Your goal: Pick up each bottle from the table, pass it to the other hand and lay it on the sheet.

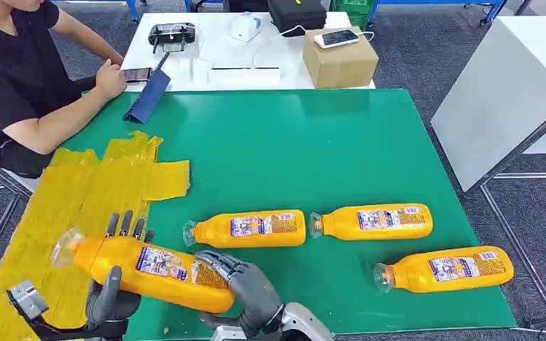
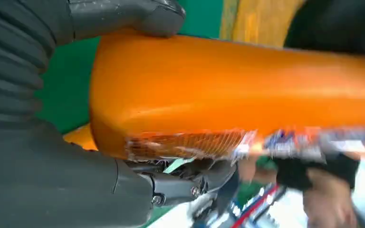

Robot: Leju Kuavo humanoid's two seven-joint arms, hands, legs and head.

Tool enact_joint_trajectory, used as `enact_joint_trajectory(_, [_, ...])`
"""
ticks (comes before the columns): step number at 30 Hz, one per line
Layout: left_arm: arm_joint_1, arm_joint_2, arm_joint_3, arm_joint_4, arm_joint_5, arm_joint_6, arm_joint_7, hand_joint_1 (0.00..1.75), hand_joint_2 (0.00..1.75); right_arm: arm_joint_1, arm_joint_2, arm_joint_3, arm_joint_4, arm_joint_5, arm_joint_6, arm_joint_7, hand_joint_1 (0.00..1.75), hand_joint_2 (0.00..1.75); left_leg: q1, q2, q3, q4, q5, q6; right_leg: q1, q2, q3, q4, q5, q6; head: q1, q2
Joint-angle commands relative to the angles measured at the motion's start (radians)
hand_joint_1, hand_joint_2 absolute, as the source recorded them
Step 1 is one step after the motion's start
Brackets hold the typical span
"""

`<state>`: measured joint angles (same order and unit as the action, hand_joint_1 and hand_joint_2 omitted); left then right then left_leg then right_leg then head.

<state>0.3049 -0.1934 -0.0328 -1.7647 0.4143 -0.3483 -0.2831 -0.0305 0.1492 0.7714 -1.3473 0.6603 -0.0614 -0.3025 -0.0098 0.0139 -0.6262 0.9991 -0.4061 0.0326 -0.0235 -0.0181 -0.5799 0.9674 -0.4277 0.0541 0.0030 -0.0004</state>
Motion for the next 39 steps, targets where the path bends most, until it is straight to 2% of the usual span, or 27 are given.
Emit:
enact_joint_trajectory(1, [-0.038,0.017,-0.013,0.051,-0.032,0.010,0.001,0.00,1.75,-0.062,0.076,0.135,0.315,0.020,0.014,-0.024,1.75,1.75,0.002,-0.001,0.004,-0.001,-0.001,-0.003,0.002,0.001,0.004,-0.002,0.000,-0.003,0.001,0.000])
enact_joint_trajectory(6, [-0.048,0.030,-0.041,0.051,-0.084,0.012,-0.035,0.00,1.75,-0.058,0.071,0.127,0.313,0.021,0.020,-0.027,1.75,1.75,0.002,-0.003,0.004,-0.001,-0.001,-0.003,0.002,-0.001,0.005,-0.002,-0.001,-0.002,0.000,0.000])
enact_joint_trajectory(7, [-0.051,0.033,-0.049,0.052,-0.090,0.008,-0.046,0.61,1.75,-0.057,0.071,0.125,0.310,0.021,0.024,-0.027,1.75,1.75,0.002,-0.004,0.005,-0.001,-0.002,-0.003,0.002,-0.001,0.006,-0.002,-0.002,-0.003,0.000,0.000])
enact_joint_trajectory(8, [-0.053,0.033,-0.052,0.051,-0.099,0.005,-0.058,1.75,1.75,-0.057,0.071,0.125,0.310,0.021,0.026,-0.027,1.75,1.75,0.002,-0.003,0.003,-0.001,-0.001,-0.002,0.001,-0.001,0.003,-0.002,-0.001,-0.002,0.000,0.000])
enact_joint_trajectory(11, [-0.058,0.036,-0.061,0.043,-0.156,0.018,-0.091,1.75,1.75,-0.057,0.072,0.122,0.312,0.024,0.028,-0.025,1.75,1.75,0.002,-0.004,0.003,-0.001,-0.001,-0.002,0.001,-0.002,0.003,-0.001,-0.001,-0.002,0.000,0.000])
enact_joint_trajectory(21, [-0.059,0.035,-0.064,0.040,-0.159,0.019,-0.091,1.75,1.75,-0.057,0.072,0.122,0.312,0.024,0.028,-0.025,1.75,1.75,0.002,-0.004,0.003,-0.001,-0.001,-0.002,0.001,-0.002,0.002,-0.001,-0.001,-0.002,0.000,0.000])
enact_joint_trajectory(22, [-0.059,0.035,-0.064,0.040,-0.159,0.019,-0.091,1.75,1.75,-0.057,0.072,0.122,0.312,0.024,0.028,-0.025,1.75,1.75,0.004,-0.005,0.007,0.001,-0.004,-0.005,0.003,-0.002,0.007,-0.001,-0.004,-0.005,0.000,0.000])
enact_joint_trajectory(26, [-0.059,0.036,-0.066,0.035,-0.186,0.025,-0.104,1.75,1.75,-0.055,0.072,0.121,0.311,0.026,0.028,-0.023,1.75,1.75,0.002,-0.004,0.003,0.000,-0.001,-0.003,0.001,-0.002,0.003,-0.001,-0.001,-0.002,0.000,0.000])
enact_joint_trajectory(31, [-0.073,0.032,-0.075,0.025,-0.260,0.058,-0.132,1.75,1.75,-0.050,0.076,0.111,0.308,0.033,0.017,-0.017,1.75,1.75,0.001,-0.004,0.002,0.000,-0.001,-0.002,0.001,-0.003,0.002,-0.001,-0.001,-0.002,0.000,0.000])
enact_joint_trajectory(35, [-0.090,0.021,-0.043,-0.002,-0.366,0.146,-0.163,1.75,1.75,-0.041,0.072,0.080,0.253,0.033,-0.024,-0.007,1.75,1.75,0.002,-0.004,0.002,0.000,-0.001,-0.002,0.001,-0.003,0.002,-0.001,-0.001,-0.002,0.000,0.000])
enact_joint_trajectory(36, [-0.097,0.006,-0.017,-0.023,-0.459,0.236,-0.173,1.75,1.75,-0.035,0.071,0.061,0.212,0.042,-0.054,0.013,1.55,1.75,0.003,-0.005,0.003,0.001,-0.002,-0.004,0.002,-0.003,0.004,-0.001,-0.002,-0.003,0.000,0.000])
enact_joint_trajectory(37, [-0.102,0.004,-0.006,-0.041,-0.488,0.262,-0.180,1.75,1.75,-0.032,0.057,0.053,0.172,0.046,-0.066,0.030,0.84,1.75,0.004,-0.006,0.005,0.002,-0.003,-0.004,0.003,-0.003,0.005,0.000,-0.003,-0.004,0.000,0.000])
enact_joint_trajectory(38, [-0.110,-0.005,0.025,-0.063,-0.568,0.346,-0.192,1.75,1.75,-0.027,0.048,0.033,0.130,0.048,-0.088,0.056,0.00,1.75,0.003,-0.006,0.002,0.002,-0.002,-0.003,0.003,-0.004,0.002,0.001,-0.003,-0.003,0.000,0.000])
enact_joint_trajectory(39, [-0.127,0.006,0.054,-0.088,-0.601,0.389,-0.193,1.75,1.75,-0.024,0.034,0.013,0.077,0.038,-0.091,0.075,0.00,1.75,0.003,-0.005,0.001,0.002,-0.001,-0.003,0.002,-0.004,0.001,0.001,-0.002,-0.002,0.000,0.000])
